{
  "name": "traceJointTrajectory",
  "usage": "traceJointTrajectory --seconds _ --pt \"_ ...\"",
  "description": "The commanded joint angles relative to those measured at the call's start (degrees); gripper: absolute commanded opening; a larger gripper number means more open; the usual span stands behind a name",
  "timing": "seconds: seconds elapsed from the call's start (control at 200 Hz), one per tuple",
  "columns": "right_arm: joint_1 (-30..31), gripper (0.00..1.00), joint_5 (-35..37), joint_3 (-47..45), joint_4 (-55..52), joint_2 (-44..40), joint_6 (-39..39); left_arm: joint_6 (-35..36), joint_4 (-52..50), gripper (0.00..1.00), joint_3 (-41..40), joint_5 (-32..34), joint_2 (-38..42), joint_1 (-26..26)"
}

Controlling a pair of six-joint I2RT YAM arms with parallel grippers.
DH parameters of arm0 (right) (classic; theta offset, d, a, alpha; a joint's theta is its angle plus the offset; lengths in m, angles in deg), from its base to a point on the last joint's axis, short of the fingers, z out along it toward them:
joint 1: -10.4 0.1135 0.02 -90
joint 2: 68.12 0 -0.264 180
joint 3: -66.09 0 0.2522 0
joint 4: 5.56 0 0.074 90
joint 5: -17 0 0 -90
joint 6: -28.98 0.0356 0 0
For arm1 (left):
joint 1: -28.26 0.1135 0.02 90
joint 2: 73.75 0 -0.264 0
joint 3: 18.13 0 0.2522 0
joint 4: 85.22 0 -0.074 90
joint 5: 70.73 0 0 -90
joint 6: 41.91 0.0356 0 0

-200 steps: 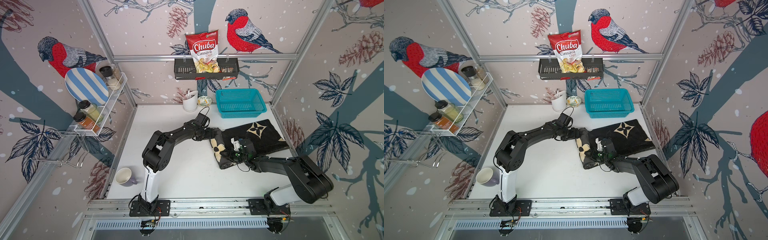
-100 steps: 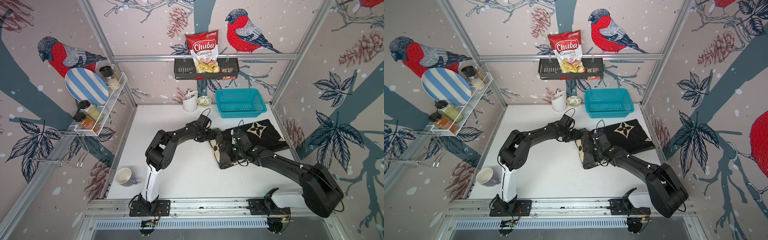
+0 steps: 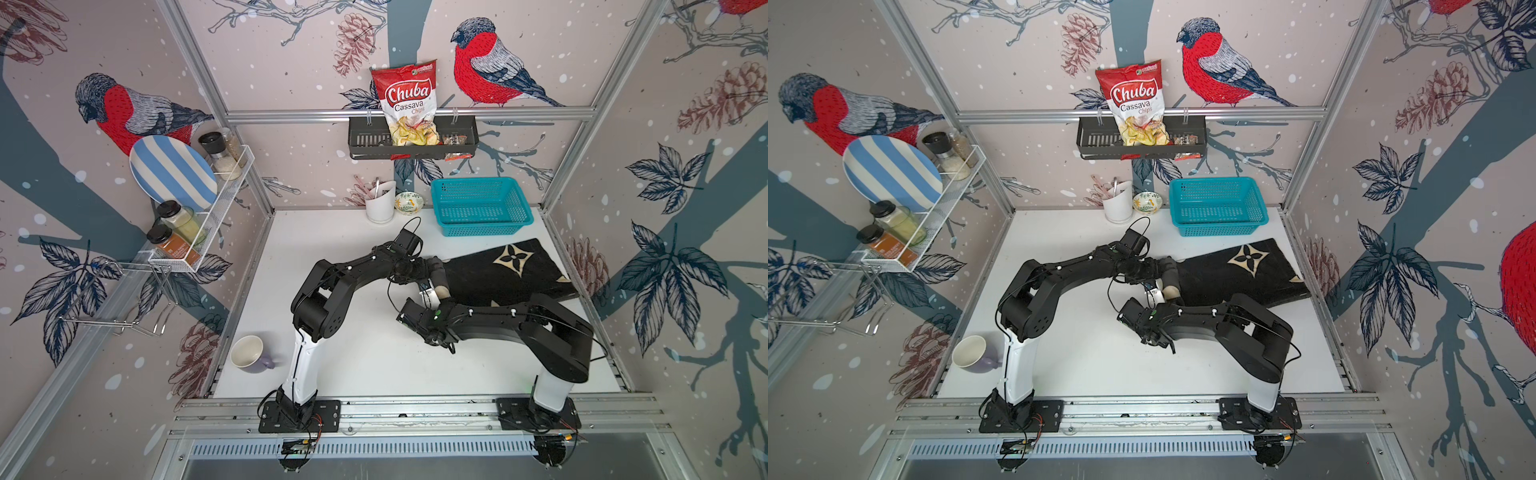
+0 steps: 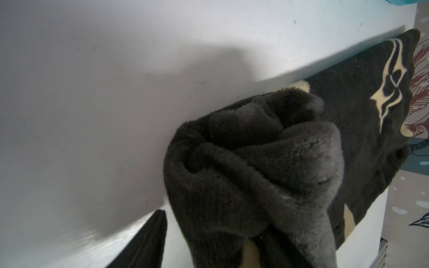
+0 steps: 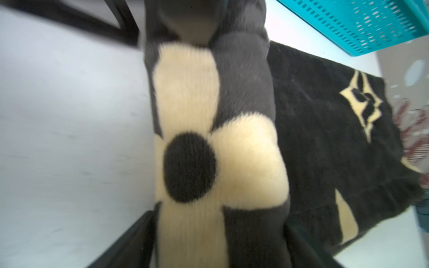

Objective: Roll up the pillowcase
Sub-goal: Roll the pillowcase at the center of the board.

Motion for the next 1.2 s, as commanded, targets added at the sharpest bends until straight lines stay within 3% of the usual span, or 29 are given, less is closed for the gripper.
traceJointTrajectory --seconds 0.0,0.07,0.125,0.215,0.415,0.545,0.785,0.925,1.016,1.196 --pt "0.62 0.55 2.4 0.36 -1.85 2.86 -1.02 0.7 -3.05 0.63 -0.58 1.69 -0.04 0.01" --pt "1.28 0.26 1.35 0.57 -1.23 3.54 -1.42 0.81 -2.97 0.63 -0.96 1.74 0.41 0.28" --pt "1.81 0.2 -0.57 0.66 0.3 3.27 -2.26 0.96 -2.96 0.63 -1.25 1.74 0.94 0.66" --pt "2.65 0.0 -3.74 1.56 2.36 2.58 -3.02 1.49 -3.18 0.63 -1.68 1.82 2.45 1.74" --pt "2.89 0.0 -17.84 1.87 10.44 -1.35 -4.83 4.16 -3.99 0.68 -5.69 2.57 9.12 5.75" --pt "0.22 0.0 -31.47 -1.03 17.27 -5.31 -5.2 6.24 -3.63 0.73 -9.77 1.59 14.07 8.41" --pt "-15.25 0.0 -61.37 -14.32 35.01 -11.39 -2.14 5.76 0.71 0.74 -14.82 -2.17 17.57 8.74" --pt "-23.84 0.0 -74.4 -18.7 42.72 -10.75 0.32 4.75 2.58 0.75 -14.69 -3.7 16.61 7.15" --pt "-27.87 0.0 -79.68 -20.09 45.77 -9.87 1.97 4.36 2.68 0.75 -13.56 -3.71 15.0 5.37" --pt "-30.69 0.0 -82.36 -21.09 46.76 -9.36 2.23 2.58 3.7 0.75 -10.91 -3.53 10.11 3.15"
